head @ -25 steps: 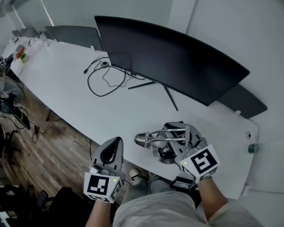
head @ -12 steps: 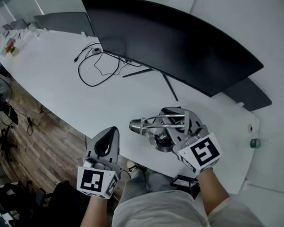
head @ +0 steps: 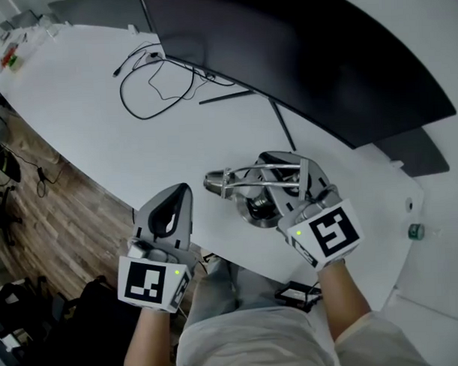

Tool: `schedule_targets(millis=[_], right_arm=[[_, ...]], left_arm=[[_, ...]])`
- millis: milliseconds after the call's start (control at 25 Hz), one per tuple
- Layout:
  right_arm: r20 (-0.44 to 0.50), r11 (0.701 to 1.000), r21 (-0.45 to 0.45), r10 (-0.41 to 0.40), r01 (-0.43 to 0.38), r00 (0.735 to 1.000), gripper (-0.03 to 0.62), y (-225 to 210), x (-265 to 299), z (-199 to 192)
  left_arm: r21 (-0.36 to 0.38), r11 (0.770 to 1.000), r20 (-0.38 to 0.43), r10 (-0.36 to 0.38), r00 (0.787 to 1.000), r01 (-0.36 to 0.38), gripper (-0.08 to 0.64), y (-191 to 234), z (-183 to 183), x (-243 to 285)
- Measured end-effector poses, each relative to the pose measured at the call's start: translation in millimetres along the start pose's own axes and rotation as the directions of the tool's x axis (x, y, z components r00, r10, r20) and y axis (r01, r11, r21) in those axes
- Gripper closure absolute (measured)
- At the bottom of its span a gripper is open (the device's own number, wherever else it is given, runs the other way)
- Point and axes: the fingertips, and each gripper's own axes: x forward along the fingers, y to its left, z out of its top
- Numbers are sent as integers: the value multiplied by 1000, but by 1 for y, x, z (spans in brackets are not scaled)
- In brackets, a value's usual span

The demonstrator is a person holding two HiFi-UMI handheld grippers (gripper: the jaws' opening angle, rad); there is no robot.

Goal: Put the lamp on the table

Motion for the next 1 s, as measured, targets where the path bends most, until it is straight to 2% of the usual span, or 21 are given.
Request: schedule_targets(millis=[360, 600, 760, 1000], right_arm=[[-6, 1000, 12, -15, 15, 1000, 563, -8, 29, -23], [-11, 999, 31, -15, 16, 1000, 563, -12, 43, -33], [-17, 1000, 12, -24, 24, 1000, 563, -14, 50, -38], [-7, 999, 12, -29, 29, 1000, 562, -18, 57, -41]], left_arm=[[-14, 1000, -46, 18, 999, -19, 558, 11, -24, 10], [-26, 999, -46, 26, 999, -27, 558, 22, -29, 15], [-29, 999, -34, 27, 999, -28, 558, 26, -29, 20], [-43, 999, -55, 29, 998, -32, 558, 31, -39, 23]])
